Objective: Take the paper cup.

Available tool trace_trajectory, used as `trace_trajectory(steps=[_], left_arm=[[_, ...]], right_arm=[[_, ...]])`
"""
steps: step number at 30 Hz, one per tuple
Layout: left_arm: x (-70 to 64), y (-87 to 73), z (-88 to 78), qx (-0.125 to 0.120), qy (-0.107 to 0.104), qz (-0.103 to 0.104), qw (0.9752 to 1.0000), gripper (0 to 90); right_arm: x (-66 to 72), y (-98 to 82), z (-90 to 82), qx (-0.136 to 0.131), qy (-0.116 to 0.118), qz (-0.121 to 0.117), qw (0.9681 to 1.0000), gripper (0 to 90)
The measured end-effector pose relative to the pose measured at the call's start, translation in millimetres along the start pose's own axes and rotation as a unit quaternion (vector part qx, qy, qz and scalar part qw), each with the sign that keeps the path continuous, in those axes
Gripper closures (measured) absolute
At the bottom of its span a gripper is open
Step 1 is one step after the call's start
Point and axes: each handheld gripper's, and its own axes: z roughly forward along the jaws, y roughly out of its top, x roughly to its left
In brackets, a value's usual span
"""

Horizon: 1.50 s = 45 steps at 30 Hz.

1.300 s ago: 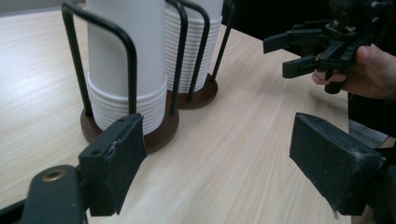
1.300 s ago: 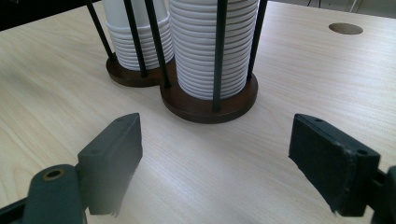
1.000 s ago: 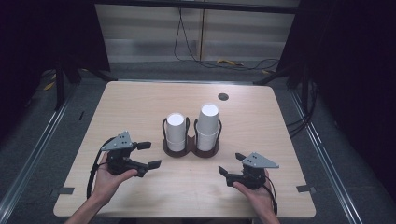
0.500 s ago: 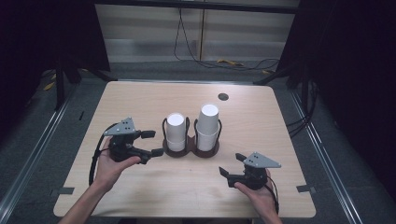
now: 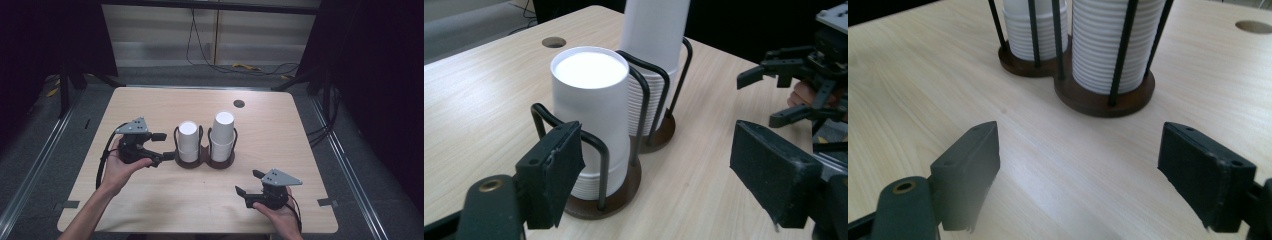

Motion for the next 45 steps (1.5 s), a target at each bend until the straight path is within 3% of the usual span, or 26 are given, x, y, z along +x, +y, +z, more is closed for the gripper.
trace_trajectory(steps=[4, 6, 14, 15, 27, 33, 35, 40, 43, 45], left_arm=[[6.7, 6.1, 7.2, 0.012, 0.009, -0.007, 0.9999, 20.0], [10.5, 9.0, 9.7, 0.008, 0.002, -0.018, 0.9998, 20.4], [15.7, 23.0, 21.1, 0.044, 0.019, 0.012, 0.9988, 18.9], [18.2, 26.5, 23.4, 0.059, 0.023, 0.019, 0.9978, 18.9], [28.3, 45.1, 36.7, 0.083, 0.02, 0.02, 0.9961, 20.3], [29.7, 54.8, 44.6, 0.102, 0.014, 0.038, 0.994, 19.2], [27.1, 59.2, 48.3, 0.113, 0.019, 0.048, 0.9923, 19.2], [23.2, 61.0, 52.6, 0.116, 0.031, 0.061, 0.9908, 18.9], [24.3, 61.2, 56.5, 0.126, 0.031, 0.058, 0.9898, 18.7], [25.7, 63.8, 61.5, 0.142, 0.028, 0.064, 0.9875, 18.7]], right_arm=[[2.5, 1.3, 2.8, -0.003, 0.008, -0.002, 1.0, 17.4], [2.7, 0.7, 5.1, 0.0, 0.011, -0.002, 0.9999, 17.4], [2.3, 0.7, 6.0, 0.002, 0.012, -0.006, 0.9999, 17.5], [2.4, 0.8, 6.1, 0.002, 0.011, -0.007, 0.9999, 17.5], [2.2, 0.5, 7.7, 0.002, 0.011, -0.006, 0.9999, 17.5], [1.6, 0.0, 7.6, 0.002, 0.01, -0.005, 0.9999, 17.8], [1.4, -0.2, 7.5, 0.002, 0.009, -0.005, 0.9999, 17.9], [1.5, -0.2, 7.7, 0.004, 0.009, -0.005, 0.9999, 17.8], [1.7, -0.2, 8.1, 0.005, 0.009, -0.004, 0.9999, 17.8], [1.4, -0.3, 7.9, 0.005, 0.009, -0.006, 0.9999, 17.8]])
